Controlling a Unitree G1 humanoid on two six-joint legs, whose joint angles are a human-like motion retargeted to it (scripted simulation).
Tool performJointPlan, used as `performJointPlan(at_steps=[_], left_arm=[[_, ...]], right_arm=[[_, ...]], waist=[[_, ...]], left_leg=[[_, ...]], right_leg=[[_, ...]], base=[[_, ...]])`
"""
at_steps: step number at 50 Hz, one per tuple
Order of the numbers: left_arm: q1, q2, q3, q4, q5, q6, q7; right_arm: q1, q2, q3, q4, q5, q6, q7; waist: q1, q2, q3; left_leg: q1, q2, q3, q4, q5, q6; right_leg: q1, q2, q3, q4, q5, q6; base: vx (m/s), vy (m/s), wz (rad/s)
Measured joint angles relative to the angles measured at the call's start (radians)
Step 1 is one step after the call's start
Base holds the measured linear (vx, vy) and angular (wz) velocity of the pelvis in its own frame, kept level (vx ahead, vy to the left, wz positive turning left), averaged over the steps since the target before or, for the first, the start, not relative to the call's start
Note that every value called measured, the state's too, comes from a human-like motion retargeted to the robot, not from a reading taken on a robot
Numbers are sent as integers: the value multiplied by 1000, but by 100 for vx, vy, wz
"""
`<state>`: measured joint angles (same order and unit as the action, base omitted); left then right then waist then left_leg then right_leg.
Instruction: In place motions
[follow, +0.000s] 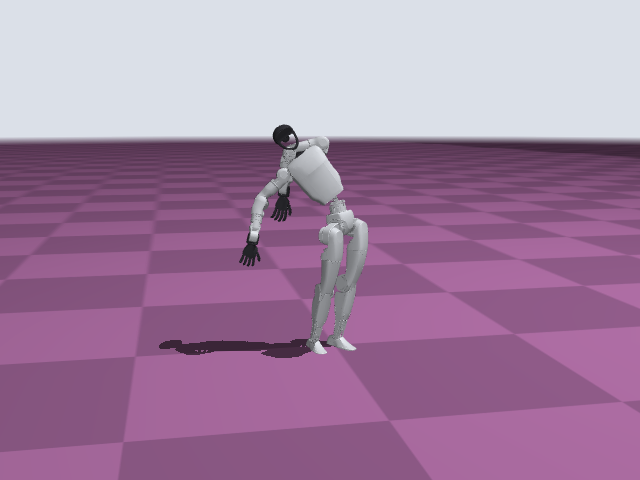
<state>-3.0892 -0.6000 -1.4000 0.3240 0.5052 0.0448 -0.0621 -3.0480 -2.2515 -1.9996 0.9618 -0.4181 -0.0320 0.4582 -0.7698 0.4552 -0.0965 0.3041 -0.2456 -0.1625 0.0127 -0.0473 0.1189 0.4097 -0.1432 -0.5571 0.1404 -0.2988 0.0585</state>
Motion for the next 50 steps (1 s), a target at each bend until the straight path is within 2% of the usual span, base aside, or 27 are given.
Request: performJointPlan(at_steps=[15,25,50], left_arm=[[0,0,0,-36,16,0,-34],[0,0,0,-23,22,0,-45],[0,0,0,15,17,7,-39]], right_arm=[[14,0,0,63,8,15,-1],[35,0,0,81,9,19,1],[33,0,0,-5,9,4,11]], waist=[[-143,2,26],[-197,3,38],[-195,3,63]], left_leg=[[80,107,250,-14,-78,-26],[113,150,351,-20,-103,-41],[117,138,303,-27,-92,-33]], right_leg=[[-36,78,208,-35,70,-36],[-49,118,293,-40,93,-47],[-19,113,252,-55,87,-39]], base=[[1,-6,-87],[0,-4,-50],[0,0,8]])
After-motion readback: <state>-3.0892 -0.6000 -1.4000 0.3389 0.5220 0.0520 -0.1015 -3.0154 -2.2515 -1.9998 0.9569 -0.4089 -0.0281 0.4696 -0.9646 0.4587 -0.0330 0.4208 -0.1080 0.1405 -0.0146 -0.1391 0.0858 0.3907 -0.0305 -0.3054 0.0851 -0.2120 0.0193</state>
